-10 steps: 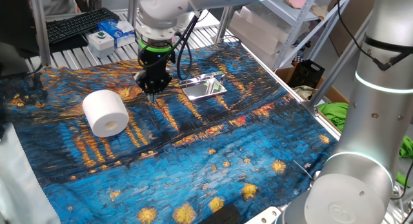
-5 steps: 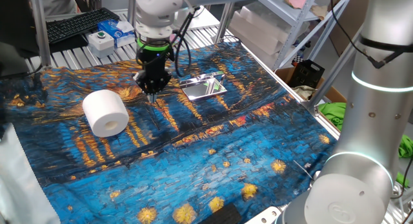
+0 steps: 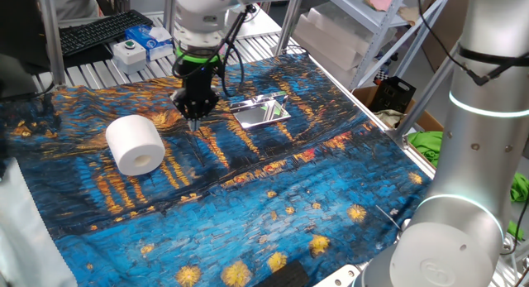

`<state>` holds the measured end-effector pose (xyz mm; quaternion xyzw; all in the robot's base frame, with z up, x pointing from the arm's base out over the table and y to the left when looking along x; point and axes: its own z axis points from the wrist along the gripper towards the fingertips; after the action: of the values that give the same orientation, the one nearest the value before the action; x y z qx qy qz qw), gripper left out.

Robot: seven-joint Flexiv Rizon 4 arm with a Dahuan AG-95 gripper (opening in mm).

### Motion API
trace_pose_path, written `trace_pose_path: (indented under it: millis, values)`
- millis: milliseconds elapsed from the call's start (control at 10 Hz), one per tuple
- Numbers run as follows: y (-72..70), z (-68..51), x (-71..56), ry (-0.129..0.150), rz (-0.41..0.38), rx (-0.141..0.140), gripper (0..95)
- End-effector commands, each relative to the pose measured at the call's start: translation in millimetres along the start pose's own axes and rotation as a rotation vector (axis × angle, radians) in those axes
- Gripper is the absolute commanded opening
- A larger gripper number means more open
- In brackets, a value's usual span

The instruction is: Put the toilet paper on its holder

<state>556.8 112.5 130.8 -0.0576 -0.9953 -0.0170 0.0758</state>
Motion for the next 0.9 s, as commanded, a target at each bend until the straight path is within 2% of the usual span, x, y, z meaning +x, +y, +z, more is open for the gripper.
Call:
trace_pose_path:
  millis: [100, 300, 500, 900]
  values:
    - [16.4, 1.4, -10.3, 0.002, 0.007, 0.012, 0.0]
    - [26.4, 1.1, -16.5, -0.009, 0.007, 0.014, 0.0]
    - [42.7, -3.7, -26.5, -0.008, 0.004, 0.011, 0.0]
    - [73.5, -0.5, -38.0, -0.012, 0.0, 0.013, 0.0]
